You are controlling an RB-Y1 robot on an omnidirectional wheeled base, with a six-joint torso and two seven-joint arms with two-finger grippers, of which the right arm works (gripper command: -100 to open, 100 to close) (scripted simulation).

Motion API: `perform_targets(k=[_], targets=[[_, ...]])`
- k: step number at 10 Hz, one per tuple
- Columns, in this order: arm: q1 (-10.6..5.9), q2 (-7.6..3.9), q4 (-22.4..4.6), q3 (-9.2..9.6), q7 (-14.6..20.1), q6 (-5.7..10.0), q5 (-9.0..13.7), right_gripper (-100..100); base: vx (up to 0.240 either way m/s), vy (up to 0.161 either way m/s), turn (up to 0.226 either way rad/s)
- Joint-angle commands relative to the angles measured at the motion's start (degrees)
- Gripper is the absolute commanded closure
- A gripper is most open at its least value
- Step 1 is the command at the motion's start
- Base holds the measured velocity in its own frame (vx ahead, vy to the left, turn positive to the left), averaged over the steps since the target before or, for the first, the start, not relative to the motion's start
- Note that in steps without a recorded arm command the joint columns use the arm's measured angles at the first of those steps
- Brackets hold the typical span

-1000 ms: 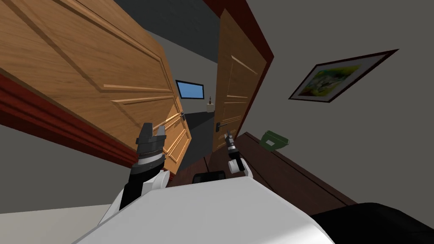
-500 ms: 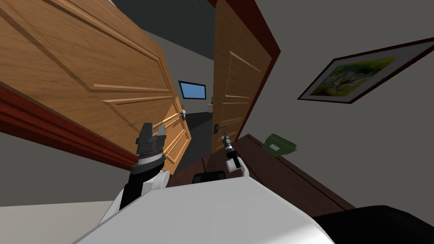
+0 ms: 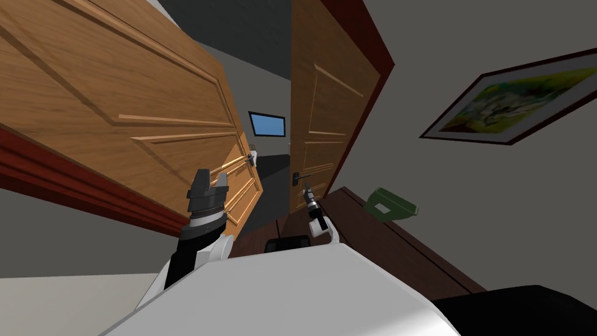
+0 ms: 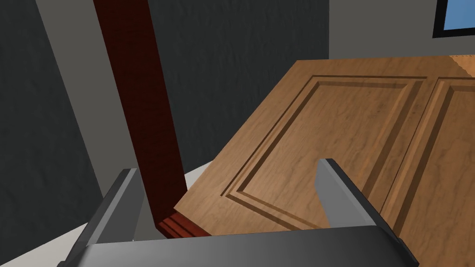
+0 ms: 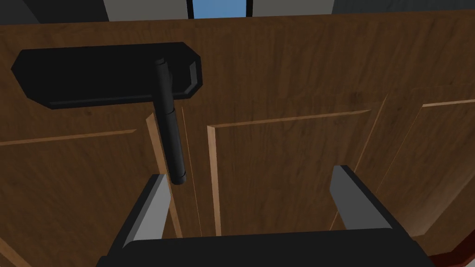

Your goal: Push the door open

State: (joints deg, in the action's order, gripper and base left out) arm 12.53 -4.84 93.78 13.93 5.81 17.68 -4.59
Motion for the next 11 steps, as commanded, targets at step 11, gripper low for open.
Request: perform_targets(k=[11], targets=[[-5.99,0.77,-11.26,2.32,0.57,-2.59,0.01,-100,0.058,-0.131,0.077]])
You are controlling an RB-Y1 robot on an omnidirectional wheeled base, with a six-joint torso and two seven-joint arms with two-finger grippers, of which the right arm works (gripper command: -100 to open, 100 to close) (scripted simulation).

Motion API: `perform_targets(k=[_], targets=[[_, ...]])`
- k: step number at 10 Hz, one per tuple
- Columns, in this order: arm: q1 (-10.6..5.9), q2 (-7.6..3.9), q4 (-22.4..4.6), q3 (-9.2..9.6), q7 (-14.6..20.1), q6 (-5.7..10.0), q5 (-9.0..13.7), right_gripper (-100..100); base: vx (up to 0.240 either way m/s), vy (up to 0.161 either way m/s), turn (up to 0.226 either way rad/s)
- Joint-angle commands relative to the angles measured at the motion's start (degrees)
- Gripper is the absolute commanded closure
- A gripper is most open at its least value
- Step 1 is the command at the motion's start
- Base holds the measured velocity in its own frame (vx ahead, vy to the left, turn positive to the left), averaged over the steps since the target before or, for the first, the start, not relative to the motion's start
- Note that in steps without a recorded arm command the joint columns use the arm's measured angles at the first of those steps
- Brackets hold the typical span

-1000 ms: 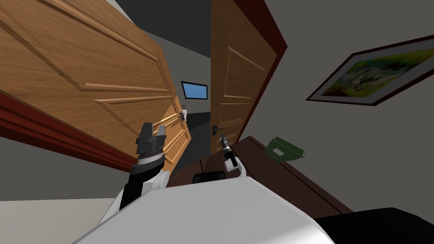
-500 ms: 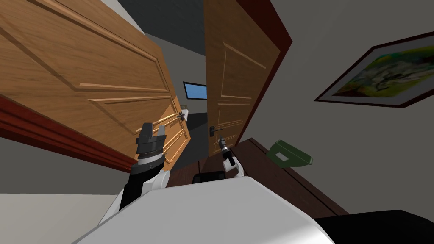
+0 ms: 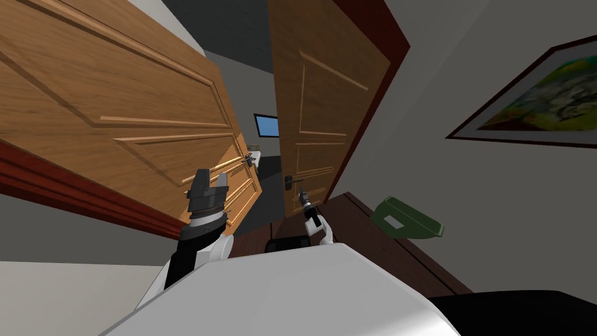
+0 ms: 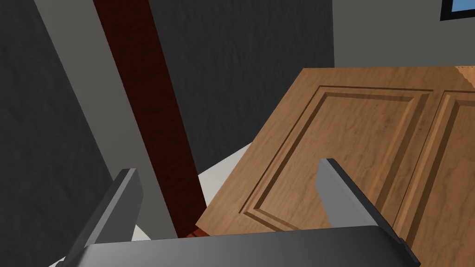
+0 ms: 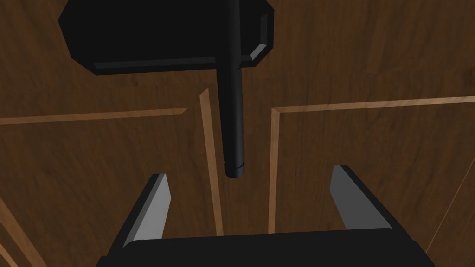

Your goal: Push the door open

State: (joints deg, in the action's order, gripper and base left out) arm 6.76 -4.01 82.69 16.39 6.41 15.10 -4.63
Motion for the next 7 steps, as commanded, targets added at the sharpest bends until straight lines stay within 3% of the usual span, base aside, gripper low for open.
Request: perform_targets(k=[1,7], targets=[[-0.36,-0.04,-0.39,-0.23,-0.06,0.04,0.07,-100,0.16,0.047,0.028],[-2.32,1.23,-3.18,-1.51,-0.37,0.67,0.39,-100,0.194,0.062,0.022]])
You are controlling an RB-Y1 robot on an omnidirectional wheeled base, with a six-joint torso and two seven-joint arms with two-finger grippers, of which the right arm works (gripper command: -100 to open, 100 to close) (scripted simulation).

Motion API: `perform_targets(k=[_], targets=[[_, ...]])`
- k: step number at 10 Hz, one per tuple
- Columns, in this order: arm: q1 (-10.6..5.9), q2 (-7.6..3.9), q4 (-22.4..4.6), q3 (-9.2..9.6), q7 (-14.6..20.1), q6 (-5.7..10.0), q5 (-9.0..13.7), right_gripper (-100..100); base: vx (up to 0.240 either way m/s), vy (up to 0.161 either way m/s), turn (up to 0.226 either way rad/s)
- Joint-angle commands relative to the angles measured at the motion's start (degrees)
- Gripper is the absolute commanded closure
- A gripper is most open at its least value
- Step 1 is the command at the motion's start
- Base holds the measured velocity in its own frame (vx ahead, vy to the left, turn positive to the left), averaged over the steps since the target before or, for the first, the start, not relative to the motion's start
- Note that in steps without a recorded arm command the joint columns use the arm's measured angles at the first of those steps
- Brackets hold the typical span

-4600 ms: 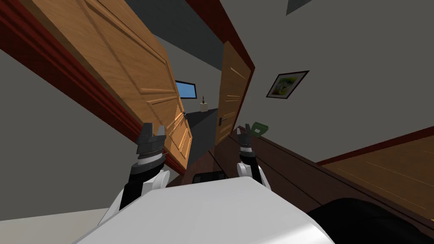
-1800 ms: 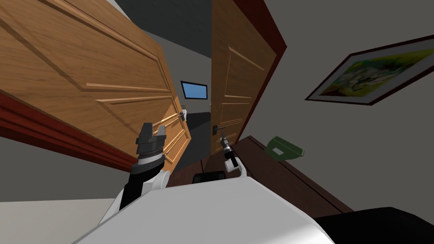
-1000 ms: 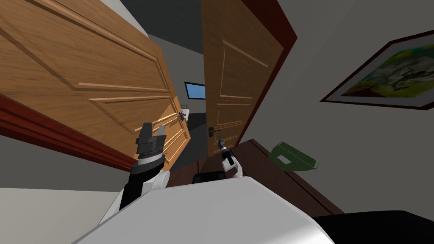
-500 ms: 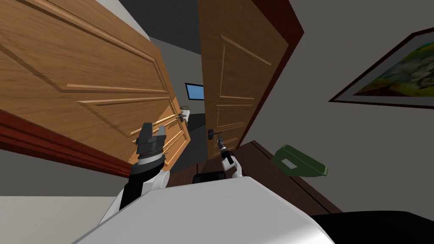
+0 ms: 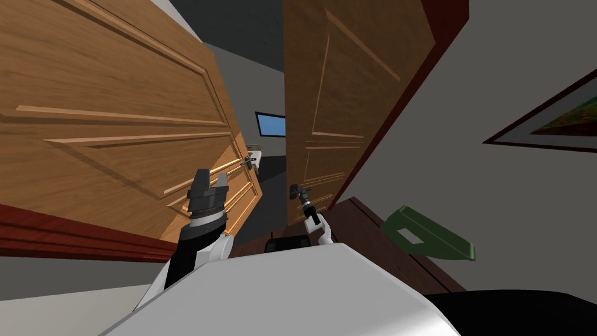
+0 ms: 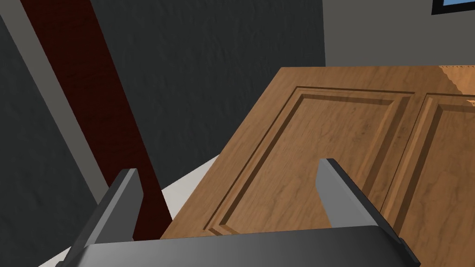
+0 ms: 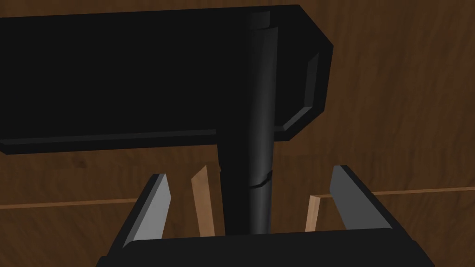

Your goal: Push the door open

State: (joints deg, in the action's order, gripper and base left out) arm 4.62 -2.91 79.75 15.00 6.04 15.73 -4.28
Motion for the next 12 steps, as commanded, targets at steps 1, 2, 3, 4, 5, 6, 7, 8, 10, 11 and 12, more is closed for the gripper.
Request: perform_targets(k=[1,2,3,4,5,6,7,8,10,11,12], targets=[[0.0,0.0,0.0,0.0,0.0,0.0,0.0,-100,0.085,0.016,0.004],[0.0,0.0,0.0,0.0,0.0,0.0,0.0,100,-0.011,-0.001,-0.004],[0.0,0.0,0.0,0.0,0.0,0.0,0.0,100,-0.025,-0.008,0.009],[0.0,0.0,0.0,0.0,0.0,0.0,0.0,100,-0.012,-0.005,0.013],[0.0,0.0,0.0,0.0,0.0,0.0,0.0,100,0.0,0.0,0.0],[0.0,0.0,0.0,0.0,0.0,0.0,0.0,100,0.0,0.0,0.0],[0.0,0.0,0.0,0.0,0.0,0.0,0.0,100,0.0,0.0,0.0],[-0.39,-0.12,-0.02,-0.75,-0.17,-0.04,0.07,100,0.088,0.048,-0.036],[-0.5,-0.25,-0.16,-1.51,-0.32,-0.07,0.15,100,0.146,0.077,-0.042],[-0.55,-0.29,-0.21,-1.8,-0.38,-0.08,0.18,100,0.138,0.063,-0.042],[-0.65,-0.37,-0.33,-2.49,-0.53,-0.11,0.26,100,0.189,0.073,-0.024]])
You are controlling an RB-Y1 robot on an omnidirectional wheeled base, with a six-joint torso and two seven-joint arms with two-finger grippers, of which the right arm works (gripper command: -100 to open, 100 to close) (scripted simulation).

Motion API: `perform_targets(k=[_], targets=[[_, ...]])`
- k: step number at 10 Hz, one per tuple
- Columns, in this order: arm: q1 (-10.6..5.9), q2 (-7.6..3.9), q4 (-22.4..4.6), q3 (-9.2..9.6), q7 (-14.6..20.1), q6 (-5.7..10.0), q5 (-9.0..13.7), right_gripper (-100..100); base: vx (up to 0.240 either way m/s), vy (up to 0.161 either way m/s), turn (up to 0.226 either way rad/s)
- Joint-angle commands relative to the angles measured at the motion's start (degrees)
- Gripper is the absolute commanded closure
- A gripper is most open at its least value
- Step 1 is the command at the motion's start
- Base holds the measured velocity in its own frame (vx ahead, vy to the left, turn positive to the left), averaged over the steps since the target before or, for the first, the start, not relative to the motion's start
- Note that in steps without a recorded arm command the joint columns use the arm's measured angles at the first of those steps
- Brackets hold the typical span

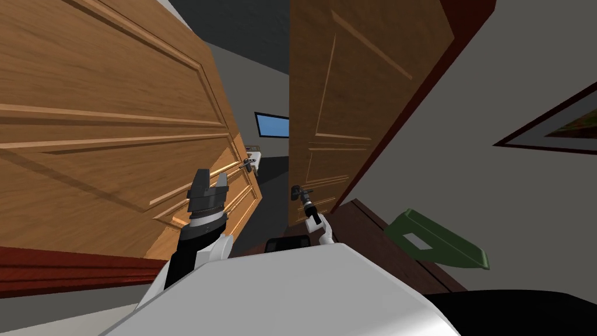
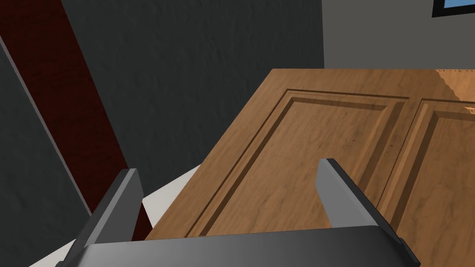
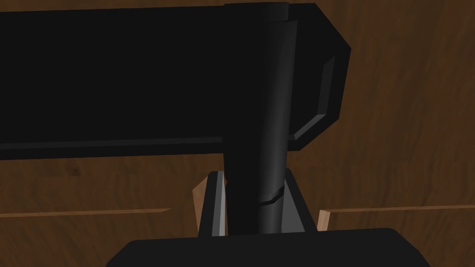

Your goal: Push the door open

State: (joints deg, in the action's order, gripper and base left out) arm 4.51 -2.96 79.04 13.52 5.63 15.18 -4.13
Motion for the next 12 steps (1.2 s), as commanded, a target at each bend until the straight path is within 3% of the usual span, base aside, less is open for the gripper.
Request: perform_targets(k=[1,12], targets=[[-0.59,-0.35,0.31,-1.38,-0.19,0.41,0.14,100,0.157,0.097,-0.055],[-1.5,-0.15,-0.79,-7.55,-1.45,0.15,0.82,100,0.113,0.094,-0.062]])
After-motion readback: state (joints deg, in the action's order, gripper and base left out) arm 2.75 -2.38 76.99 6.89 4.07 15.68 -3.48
